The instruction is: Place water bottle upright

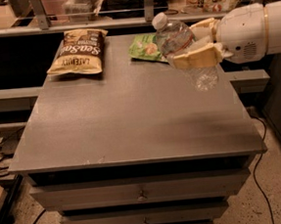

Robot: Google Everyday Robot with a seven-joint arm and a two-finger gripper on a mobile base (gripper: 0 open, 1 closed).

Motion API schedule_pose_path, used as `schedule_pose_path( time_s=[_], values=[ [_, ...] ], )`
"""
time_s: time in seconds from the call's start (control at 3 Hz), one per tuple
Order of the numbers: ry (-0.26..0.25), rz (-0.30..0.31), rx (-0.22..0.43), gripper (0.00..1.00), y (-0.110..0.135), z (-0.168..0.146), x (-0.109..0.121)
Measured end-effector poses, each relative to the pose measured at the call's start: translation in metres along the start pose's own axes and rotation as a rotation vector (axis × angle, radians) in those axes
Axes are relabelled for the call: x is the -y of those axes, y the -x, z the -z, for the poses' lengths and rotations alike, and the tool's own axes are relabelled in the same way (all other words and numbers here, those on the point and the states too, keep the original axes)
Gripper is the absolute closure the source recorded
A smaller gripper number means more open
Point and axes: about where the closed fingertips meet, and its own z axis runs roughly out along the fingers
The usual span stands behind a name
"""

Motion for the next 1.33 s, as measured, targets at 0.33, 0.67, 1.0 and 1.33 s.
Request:
schedule_pose_path(
  time_s=[0.33,0.67,1.0,1.33],
  values=[
    [-0.112,-0.1,0.202,1.0,-0.013,0.014,0.009],
    [-0.164,-0.15,0.306,1.0,-0.025,0.023,0.012],
    [-0.203,-0.205,0.385,1.0,-0.047,0.024,0.01],
    [-0.222,-0.234,0.426,1.0,-0.06,0.023,0.007]
  ],
)
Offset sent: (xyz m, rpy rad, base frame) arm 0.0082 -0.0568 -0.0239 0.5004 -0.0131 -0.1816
